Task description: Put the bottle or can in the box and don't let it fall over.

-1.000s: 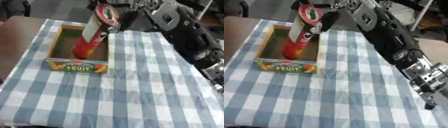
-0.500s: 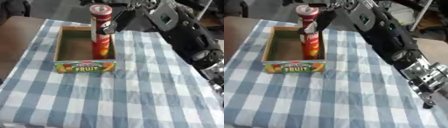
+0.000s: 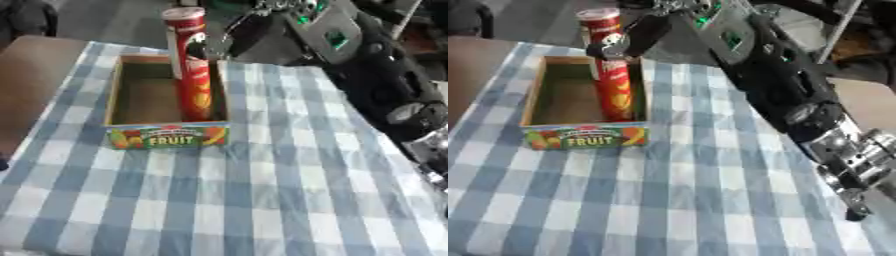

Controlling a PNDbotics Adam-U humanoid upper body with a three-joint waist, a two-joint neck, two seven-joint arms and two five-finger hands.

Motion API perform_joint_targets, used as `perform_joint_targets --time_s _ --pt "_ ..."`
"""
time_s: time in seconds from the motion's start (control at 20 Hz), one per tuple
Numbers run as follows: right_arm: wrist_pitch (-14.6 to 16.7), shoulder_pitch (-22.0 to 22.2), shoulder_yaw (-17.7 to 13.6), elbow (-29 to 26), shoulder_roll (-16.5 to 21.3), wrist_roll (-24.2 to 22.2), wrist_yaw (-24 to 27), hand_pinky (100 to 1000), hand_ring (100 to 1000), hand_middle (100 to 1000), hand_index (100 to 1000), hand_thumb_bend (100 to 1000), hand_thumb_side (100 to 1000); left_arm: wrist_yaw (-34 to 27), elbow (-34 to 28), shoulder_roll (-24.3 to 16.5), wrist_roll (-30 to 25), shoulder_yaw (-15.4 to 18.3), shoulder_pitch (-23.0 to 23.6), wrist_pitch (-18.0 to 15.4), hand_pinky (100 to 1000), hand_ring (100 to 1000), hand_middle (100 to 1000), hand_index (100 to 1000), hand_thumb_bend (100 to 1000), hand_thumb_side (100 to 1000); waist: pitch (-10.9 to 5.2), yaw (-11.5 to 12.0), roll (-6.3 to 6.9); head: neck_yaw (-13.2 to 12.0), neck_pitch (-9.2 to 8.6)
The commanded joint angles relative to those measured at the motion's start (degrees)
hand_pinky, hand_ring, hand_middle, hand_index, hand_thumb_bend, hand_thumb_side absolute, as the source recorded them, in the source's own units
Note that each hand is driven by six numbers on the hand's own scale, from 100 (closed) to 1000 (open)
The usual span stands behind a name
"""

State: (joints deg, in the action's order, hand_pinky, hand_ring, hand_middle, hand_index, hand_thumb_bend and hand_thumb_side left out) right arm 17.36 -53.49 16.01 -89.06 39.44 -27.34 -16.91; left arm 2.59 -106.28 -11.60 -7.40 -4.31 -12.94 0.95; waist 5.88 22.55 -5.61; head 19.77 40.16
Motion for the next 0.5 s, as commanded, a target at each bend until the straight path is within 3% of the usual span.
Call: perform_joint_targets --time_s 0.05,0.25,0.4,0.45,0.5 --pt "-1.3 0.8 -2.5 -6.1 4.5 1.7 4.9 877 916 948 1000 252 456 0.1 -0.5 -0.7 0.5 0.7 0.1 0.0 673 515 515 666 401 625 -1.26 -0.9 0.51 -1.3 0.37" --pt "-3.1 6.2 -5.7 -13.8 8.2 4.8 10.5 852 889 926 1000 232 437 0.4 -0.4 -1.1 0.9 1.2 0.9 -0.1 673 516 515 666 402 625 -1.72 -3.2 0.60 -3.2 1.28" --pt "-4.2 13.1 -9.2 -20.6 10.9 8.5 14.8 842 876 917 995 230 436 0.7 -0.3 -1.4 1.5 1.8 1.5 -0.1 674 516 516 666 402 625 -2.07 -5.6 0.56 -4.6 1.68" --pt "-4.6 15.4 -10.4 -22.8 11.6 9.8 15.8 837 870 914 993 342 491 0.8 -0.3 -1.5 1.6 1.9 1.7 -0.1 674 516 516 666 402 625 -2.16 -6.2 0.56 -4.9 1.77" --pt "-4.7 17.9 -11.6 -24.2 12.3 11.1 16.7 834 866 910 992 229 436 0.8 -0.3 -1.6 1.7 2.0 1.9 -0.2 674 517 516 666 402 625 -2.32 -7.1 0.57 -5.4 1.96"
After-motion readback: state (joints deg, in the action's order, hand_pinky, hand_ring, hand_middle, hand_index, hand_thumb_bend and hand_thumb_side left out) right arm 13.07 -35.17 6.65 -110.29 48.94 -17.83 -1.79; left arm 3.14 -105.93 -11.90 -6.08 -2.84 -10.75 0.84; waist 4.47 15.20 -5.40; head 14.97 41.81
